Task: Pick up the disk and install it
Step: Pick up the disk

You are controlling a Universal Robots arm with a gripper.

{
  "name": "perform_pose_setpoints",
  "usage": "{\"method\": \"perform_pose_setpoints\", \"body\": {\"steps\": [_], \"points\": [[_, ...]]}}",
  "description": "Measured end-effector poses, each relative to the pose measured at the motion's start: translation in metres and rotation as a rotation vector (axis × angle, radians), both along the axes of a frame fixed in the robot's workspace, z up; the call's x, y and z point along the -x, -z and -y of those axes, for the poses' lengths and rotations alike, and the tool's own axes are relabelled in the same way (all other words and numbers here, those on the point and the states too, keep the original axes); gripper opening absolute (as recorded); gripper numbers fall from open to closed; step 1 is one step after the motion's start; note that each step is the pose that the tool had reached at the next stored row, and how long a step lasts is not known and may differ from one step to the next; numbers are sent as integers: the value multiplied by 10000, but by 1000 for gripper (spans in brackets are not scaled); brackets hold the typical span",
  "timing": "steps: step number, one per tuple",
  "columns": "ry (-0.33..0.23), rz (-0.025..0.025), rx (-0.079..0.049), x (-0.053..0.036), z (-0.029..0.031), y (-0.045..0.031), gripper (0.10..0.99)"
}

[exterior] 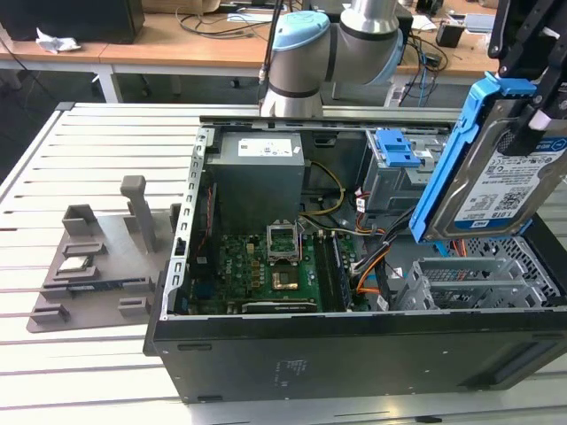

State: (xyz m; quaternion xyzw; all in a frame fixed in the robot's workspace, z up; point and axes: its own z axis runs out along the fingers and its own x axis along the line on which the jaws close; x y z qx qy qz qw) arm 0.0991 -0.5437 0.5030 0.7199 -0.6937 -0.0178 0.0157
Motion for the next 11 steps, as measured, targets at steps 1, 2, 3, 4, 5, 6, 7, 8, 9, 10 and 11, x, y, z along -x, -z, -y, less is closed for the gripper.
{"method": "perform_pose_setpoints", "body": {"steps": [1, 2, 3, 4, 5, 6, 7, 8, 9, 10, 11], "points": [[0, 0, 0, -29, 0, 0, 365], [0, 0, -1, -58, 0, 0, 365], [0, -1, 1, -85, 0, 0, 365], [1, 0, 0, -104, 0, 0, 365], [1, 0, 0, -125, 0, 0, 365], [1, -1, 0, -141, 0, 0, 365], [1, -1, 0, -167, 0, 0, 365], [0, -1, -1, -200, 0, 0, 365], [0, 0, 0, -228, 0, 0, 365], [0, -1, -1, -246, 0, 0, 365], [1, -1, 0, -278, 0, 0, 365]]}}
